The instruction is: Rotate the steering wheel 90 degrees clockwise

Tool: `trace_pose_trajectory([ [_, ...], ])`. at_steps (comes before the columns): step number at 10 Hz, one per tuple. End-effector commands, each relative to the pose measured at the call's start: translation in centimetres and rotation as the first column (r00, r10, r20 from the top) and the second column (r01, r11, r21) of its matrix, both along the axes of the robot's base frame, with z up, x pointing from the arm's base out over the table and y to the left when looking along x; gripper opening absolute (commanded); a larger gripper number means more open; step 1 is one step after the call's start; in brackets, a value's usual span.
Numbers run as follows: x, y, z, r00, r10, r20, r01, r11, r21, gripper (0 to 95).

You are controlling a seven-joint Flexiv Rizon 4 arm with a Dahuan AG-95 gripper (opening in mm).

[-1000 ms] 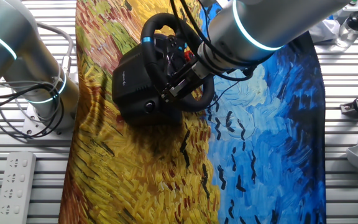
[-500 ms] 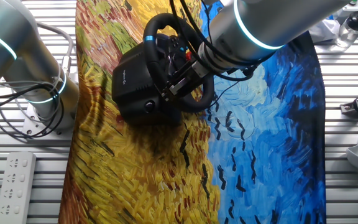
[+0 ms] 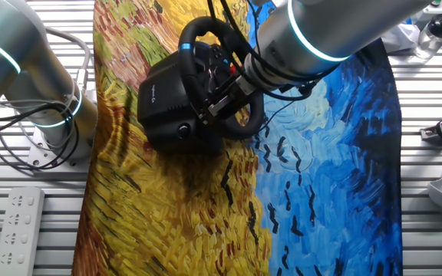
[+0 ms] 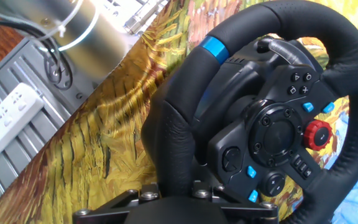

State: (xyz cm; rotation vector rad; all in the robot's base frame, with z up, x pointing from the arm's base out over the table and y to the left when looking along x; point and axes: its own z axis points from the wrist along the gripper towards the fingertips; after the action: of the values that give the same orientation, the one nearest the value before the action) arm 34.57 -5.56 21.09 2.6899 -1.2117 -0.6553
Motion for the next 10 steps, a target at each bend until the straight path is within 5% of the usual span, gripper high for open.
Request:
trace_pose_trajectory([
  [1, -0.01, 0.04, -0.11, 1.000, 0.000, 0.002, 0.000, 1.000, 0.000, 19.0],
  [3, 0.00, 0.08, 0.00, 1.000, 0.010, 0.003, -0.010, 1.000, 0.002, 19.0],
  [4, 0.00, 0.10, 0.04, 1.000, 0.012, 0.003, -0.012, 1.000, 0.003, 38.0],
  [5, 0.00, 0.11, 0.06, 1.000, 0.015, 0.007, -0.015, 1.000, 0.006, 38.0],
  [6, 0.01, 0.16, 0.05, 1.000, 0.009, 0.012, -0.010, 1.000, 0.013, 57.0],
  [10, 0.09, 0.66, 0.88, 0.999, -0.047, 0.008, 0.047, 0.999, 0.000, 57.0],
])
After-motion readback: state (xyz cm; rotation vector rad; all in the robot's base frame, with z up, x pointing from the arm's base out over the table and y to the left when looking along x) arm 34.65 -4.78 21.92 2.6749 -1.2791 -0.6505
